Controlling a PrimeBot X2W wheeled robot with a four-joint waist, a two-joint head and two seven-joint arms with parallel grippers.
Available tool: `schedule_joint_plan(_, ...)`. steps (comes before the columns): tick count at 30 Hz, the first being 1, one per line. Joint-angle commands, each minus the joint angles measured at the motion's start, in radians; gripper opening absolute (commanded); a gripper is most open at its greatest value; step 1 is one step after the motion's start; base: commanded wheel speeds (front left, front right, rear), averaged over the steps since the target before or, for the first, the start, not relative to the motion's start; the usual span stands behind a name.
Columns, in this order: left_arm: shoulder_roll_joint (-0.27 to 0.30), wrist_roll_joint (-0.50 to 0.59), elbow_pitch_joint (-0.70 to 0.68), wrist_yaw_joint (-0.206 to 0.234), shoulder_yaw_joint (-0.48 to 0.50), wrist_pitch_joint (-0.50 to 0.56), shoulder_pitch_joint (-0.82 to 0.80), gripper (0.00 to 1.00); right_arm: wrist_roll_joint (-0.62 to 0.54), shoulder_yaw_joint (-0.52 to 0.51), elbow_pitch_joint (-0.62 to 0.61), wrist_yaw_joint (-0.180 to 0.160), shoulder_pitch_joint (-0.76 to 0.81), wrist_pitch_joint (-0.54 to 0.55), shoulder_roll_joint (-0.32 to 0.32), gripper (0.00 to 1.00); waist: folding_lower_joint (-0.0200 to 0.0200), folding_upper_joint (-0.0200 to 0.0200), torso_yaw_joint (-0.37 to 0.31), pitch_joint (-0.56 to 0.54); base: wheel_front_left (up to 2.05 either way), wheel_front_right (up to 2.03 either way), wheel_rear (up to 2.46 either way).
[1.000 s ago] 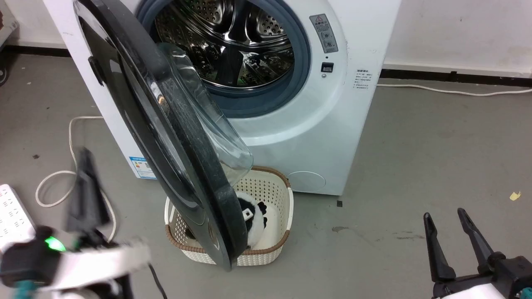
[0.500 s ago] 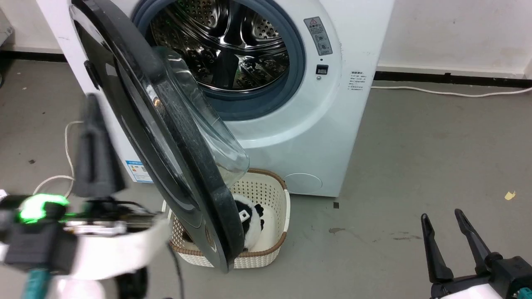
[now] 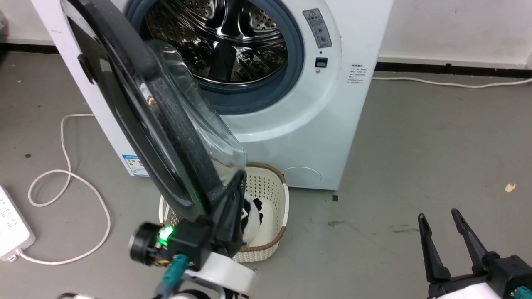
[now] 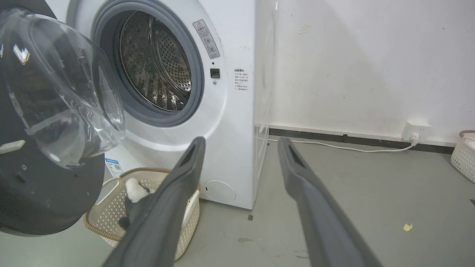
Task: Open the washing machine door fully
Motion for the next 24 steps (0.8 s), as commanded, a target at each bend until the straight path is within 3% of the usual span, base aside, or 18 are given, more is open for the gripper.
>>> schedule_joint_plan(1, 0.002, -0.007, 0.034, 0.011, -0.013, 0.005, 0.011, 0.0, 0.007, 0.002, 0.002, -0.001, -0.024, -0.004, 0.004, 1.0, 0.0, 0.0, -0.004, 0.005, 0.0, 0.0, 0.0)
schedule_joint_plan(14, 0.001, -0.077, 0.26, 0.056, -0.026, -0.019, 0.005, 0.0, 0.002, 0.001, 0.01, -0.001, -0.026, -0.004, 0.004, 1.0, 0.0, 0.0, 0.002, 0.014, 0.0, 0.0, 0.0)
schedule_joint_plan(24, 0.011, -0.094, 0.303, 0.067, -0.024, -0.052, 0.04, 0.0, -0.004, 0.0, 0.024, -0.001, 0.001, -0.004, 0.004, 1.0, 0.0, 0.0, 0.104, -0.028, 0.0, 0.0, 0.0)
